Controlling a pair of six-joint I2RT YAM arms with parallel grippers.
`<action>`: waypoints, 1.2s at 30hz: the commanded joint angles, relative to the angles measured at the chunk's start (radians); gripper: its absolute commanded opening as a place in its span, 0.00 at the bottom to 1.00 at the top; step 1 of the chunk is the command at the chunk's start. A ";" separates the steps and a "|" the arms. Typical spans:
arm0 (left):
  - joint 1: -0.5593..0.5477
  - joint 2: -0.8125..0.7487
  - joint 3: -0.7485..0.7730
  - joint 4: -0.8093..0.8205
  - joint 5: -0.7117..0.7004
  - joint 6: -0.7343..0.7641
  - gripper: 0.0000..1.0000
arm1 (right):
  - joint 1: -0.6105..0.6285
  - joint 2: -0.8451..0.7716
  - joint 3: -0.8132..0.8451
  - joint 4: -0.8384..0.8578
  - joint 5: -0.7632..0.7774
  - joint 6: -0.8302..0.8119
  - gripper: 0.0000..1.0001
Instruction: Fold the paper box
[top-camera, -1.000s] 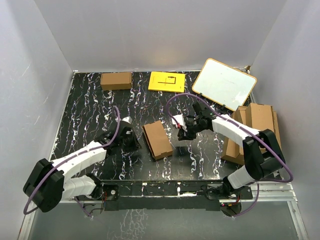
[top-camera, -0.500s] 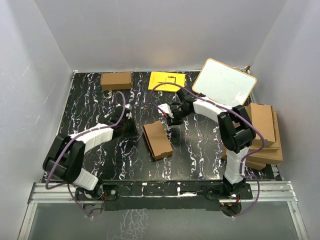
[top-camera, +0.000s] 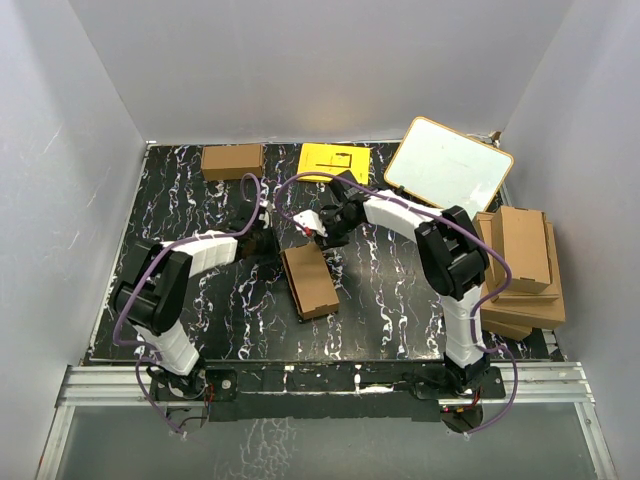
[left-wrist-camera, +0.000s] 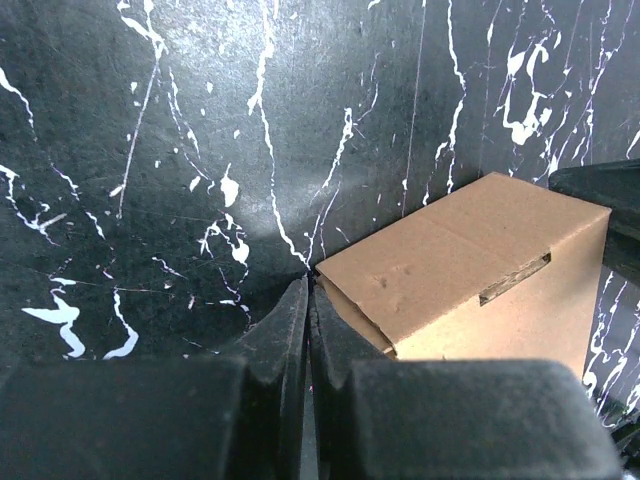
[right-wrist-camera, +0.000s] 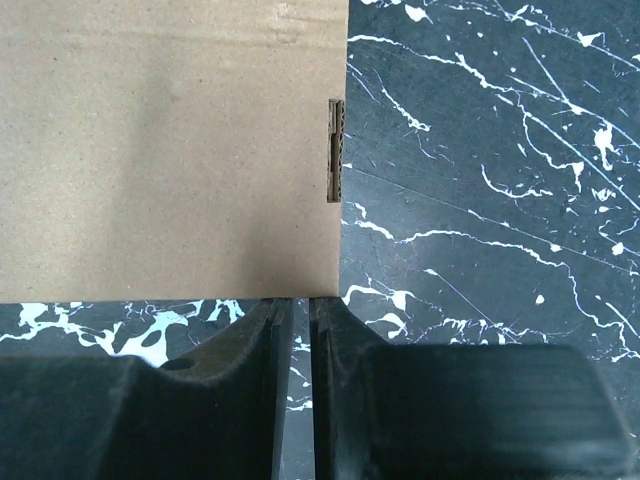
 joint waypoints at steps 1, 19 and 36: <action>-0.012 0.008 0.060 0.062 0.113 -0.009 0.00 | 0.066 0.020 0.059 0.014 -0.037 -0.009 0.18; -0.087 0.033 0.169 -0.119 0.049 -0.037 0.00 | 0.155 -0.030 0.045 0.091 -0.055 0.100 0.18; -0.084 -0.056 0.174 -0.247 -0.072 -0.014 0.13 | 0.079 -0.147 -0.085 0.156 0.063 0.246 0.38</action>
